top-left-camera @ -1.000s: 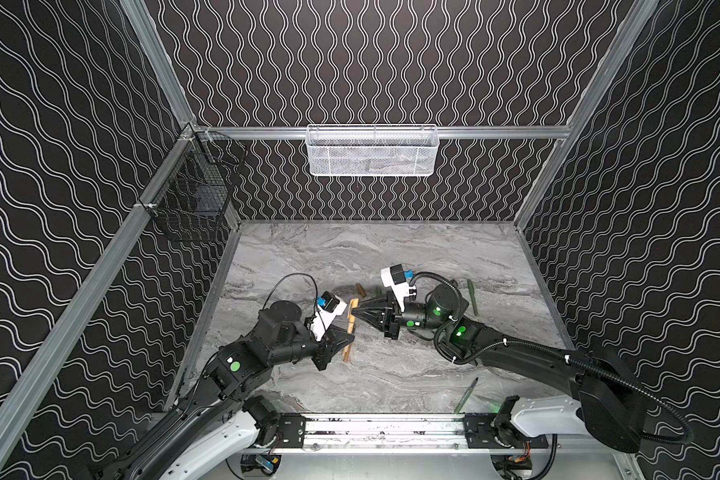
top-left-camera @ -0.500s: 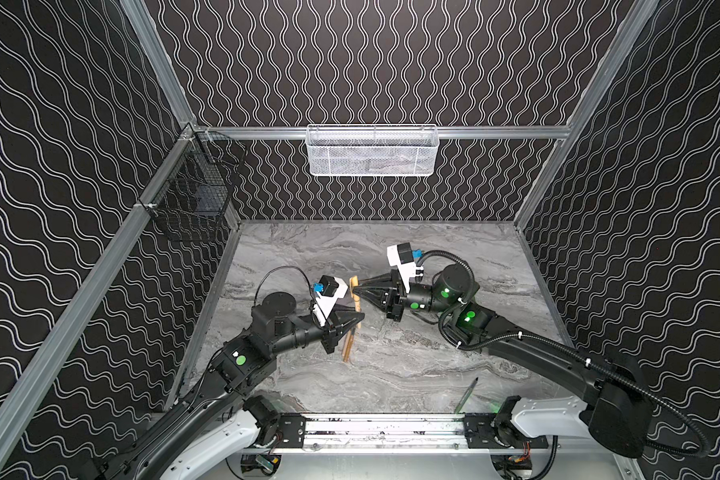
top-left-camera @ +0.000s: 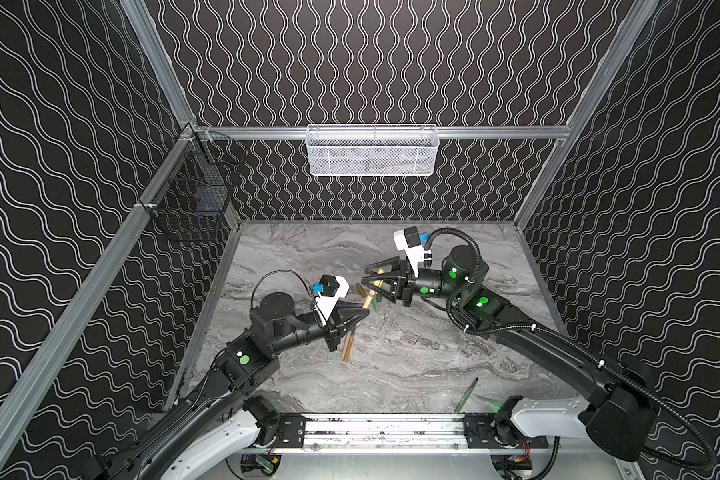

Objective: Insert the pens into the pen caps
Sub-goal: 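Open the right gripper and draw it back from the capped pen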

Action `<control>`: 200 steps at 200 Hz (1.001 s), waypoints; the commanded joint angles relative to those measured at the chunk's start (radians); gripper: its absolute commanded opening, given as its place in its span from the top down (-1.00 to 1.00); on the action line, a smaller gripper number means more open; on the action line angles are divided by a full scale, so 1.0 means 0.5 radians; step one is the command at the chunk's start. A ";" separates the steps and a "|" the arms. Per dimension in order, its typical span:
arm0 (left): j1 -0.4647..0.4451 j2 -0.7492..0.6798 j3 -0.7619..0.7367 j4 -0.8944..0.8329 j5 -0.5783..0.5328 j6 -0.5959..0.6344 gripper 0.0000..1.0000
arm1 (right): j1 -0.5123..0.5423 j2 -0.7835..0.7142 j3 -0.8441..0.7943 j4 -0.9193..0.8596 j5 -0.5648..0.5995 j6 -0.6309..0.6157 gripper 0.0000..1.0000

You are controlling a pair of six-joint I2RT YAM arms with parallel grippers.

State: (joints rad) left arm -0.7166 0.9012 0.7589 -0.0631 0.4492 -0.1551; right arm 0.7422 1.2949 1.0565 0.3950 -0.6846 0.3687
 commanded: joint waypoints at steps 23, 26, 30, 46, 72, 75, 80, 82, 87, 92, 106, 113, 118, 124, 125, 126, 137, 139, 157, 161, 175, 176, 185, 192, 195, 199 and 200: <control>-0.012 -0.001 -0.005 0.248 0.221 0.095 1.00 | -0.016 -0.005 0.023 -0.098 0.141 -0.050 0.10; -0.013 -0.004 -0.007 0.249 0.218 0.093 1.00 | -0.015 -0.006 0.025 -0.095 0.135 -0.049 0.11; -0.012 -0.008 -0.010 0.256 0.214 0.090 1.00 | -0.017 -0.004 0.028 -0.091 0.128 -0.046 0.11; -0.013 -0.017 -0.029 0.274 0.179 0.082 1.00 | -0.018 0.001 0.031 -0.080 0.089 -0.028 0.10; -0.012 -0.030 -0.088 0.401 0.113 0.021 1.00 | -0.018 0.015 0.050 -0.109 0.042 -0.020 -0.03; -0.013 -0.032 -0.095 0.419 0.107 0.010 1.00 | -0.017 0.014 0.051 -0.109 0.039 -0.017 -0.05; -0.014 -0.028 -0.104 0.445 0.100 0.001 1.00 | -0.015 0.012 0.047 -0.103 0.037 -0.012 -0.09; -0.012 -0.027 -0.107 0.452 0.097 -0.002 1.00 | -0.015 0.009 0.045 -0.100 0.035 -0.009 -0.11; -0.012 -0.027 -0.114 0.468 0.081 -0.012 1.00 | -0.018 0.005 0.046 -0.095 0.032 -0.004 -0.15; -0.013 -0.021 -0.122 0.477 0.064 -0.017 1.00 | -0.017 0.001 0.050 -0.100 0.032 -0.002 -0.19; -0.014 -0.020 -0.143 0.503 -0.002 -0.024 1.00 | -0.018 -0.013 0.065 -0.125 0.036 0.008 -0.33; -0.015 -0.023 -0.157 0.509 -0.033 -0.021 1.00 | -0.016 -0.016 0.078 -0.147 0.043 0.007 -0.37; -0.012 -0.027 -0.166 0.512 -0.054 -0.019 1.00 | -0.018 -0.019 0.090 -0.165 0.051 0.010 -0.41; -0.013 -0.030 -0.175 0.517 -0.074 -0.015 1.00 | -0.018 -0.019 0.099 -0.185 0.068 0.018 -0.43; -0.012 -0.031 -0.178 0.518 -0.078 -0.014 1.00 | -0.017 -0.019 0.101 -0.188 0.069 0.019 -0.43; -0.012 -0.033 -0.179 0.517 -0.082 -0.013 1.00 | -0.016 -0.019 0.103 -0.193 0.072 0.020 -0.43; -0.012 -0.043 -0.188 0.510 -0.105 -0.001 1.00 | -0.020 -0.008 0.141 -0.259 0.097 0.024 -0.44; -0.012 -0.045 -0.189 0.508 -0.109 0.002 1.00 | -0.021 -0.005 0.149 -0.273 0.101 0.026 -0.43; -0.012 -0.045 -0.192 0.475 -0.125 0.027 1.00 | -0.022 0.020 0.197 -0.353 0.115 0.050 -0.45; -0.012 -0.044 -0.193 0.470 -0.128 0.030 1.00 | -0.021 0.022 0.197 -0.347 0.113 0.058 -0.47; -0.012 -0.038 -0.198 0.462 -0.137 0.037 1.00 | -0.024 0.027 0.196 -0.328 0.108 0.093 -0.49; -0.012 -0.038 -0.200 0.463 -0.137 0.037 1.00 | -0.024 0.029 0.195 -0.326 0.107 0.093 -0.48; -0.012 -0.036 -0.205 0.470 -0.140 0.032 1.00 | -0.026 0.033 0.198 -0.319 0.106 0.110 -0.49; -0.012 -0.033 -0.212 0.475 -0.145 0.034 1.00 | -0.024 0.038 0.201 -0.318 0.110 0.120 -0.49; -0.012 -0.033 -0.212 0.476 -0.147 0.034 1.00 | -0.024 0.037 0.200 -0.316 0.111 0.126 -0.49; -0.012 -0.030 -0.214 0.477 -0.149 0.034 1.00 | -0.026 0.036 0.203 -0.312 0.109 0.128 -0.49; -0.012 -0.031 -0.215 0.476 -0.151 0.034 1.00 | -0.025 0.036 0.203 -0.312 0.108 0.129 -0.49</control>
State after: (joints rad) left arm -0.7219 0.8810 0.6586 0.1345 0.3843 -0.1543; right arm 0.7319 1.3094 1.1454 0.2432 -0.6434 0.4042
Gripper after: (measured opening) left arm 0.104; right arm 0.745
